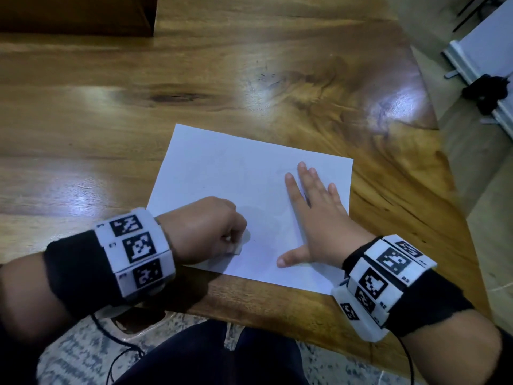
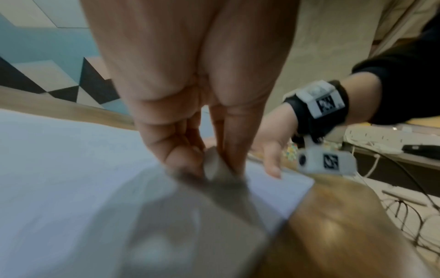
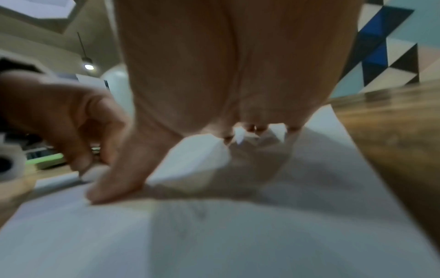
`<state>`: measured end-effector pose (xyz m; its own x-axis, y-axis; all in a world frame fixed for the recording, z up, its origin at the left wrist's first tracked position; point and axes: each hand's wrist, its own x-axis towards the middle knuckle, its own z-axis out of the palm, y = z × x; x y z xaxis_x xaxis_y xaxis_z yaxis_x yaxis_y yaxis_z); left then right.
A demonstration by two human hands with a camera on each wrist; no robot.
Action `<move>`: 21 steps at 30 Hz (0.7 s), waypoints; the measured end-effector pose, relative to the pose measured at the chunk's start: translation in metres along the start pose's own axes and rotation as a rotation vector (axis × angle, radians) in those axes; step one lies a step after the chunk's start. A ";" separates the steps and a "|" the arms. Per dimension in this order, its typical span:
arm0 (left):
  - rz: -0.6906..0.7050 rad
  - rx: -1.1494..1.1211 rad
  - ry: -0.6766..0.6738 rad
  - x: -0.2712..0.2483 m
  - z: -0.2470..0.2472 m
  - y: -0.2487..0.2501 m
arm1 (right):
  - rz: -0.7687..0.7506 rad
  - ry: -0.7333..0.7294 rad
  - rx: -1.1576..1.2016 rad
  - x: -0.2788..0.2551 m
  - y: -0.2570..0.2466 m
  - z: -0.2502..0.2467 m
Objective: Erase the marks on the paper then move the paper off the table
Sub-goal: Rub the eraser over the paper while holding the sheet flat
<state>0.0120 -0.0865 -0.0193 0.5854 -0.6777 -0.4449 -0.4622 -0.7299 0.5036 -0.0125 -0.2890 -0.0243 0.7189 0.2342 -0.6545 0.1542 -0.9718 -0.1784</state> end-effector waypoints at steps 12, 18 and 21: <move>0.093 0.009 0.013 0.010 0.002 0.004 | 0.026 -0.005 -0.026 0.005 -0.002 0.007; 0.084 0.096 0.061 0.043 -0.018 0.019 | 0.023 0.001 -0.019 0.005 -0.003 0.007; 0.096 0.054 0.139 0.050 -0.014 0.023 | 0.021 -0.003 -0.017 0.005 -0.003 0.006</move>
<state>0.0394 -0.1358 -0.0196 0.6212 -0.7286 -0.2884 -0.5535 -0.6685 0.4967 -0.0136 -0.2850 -0.0310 0.7202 0.2140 -0.6600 0.1509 -0.9768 -0.1521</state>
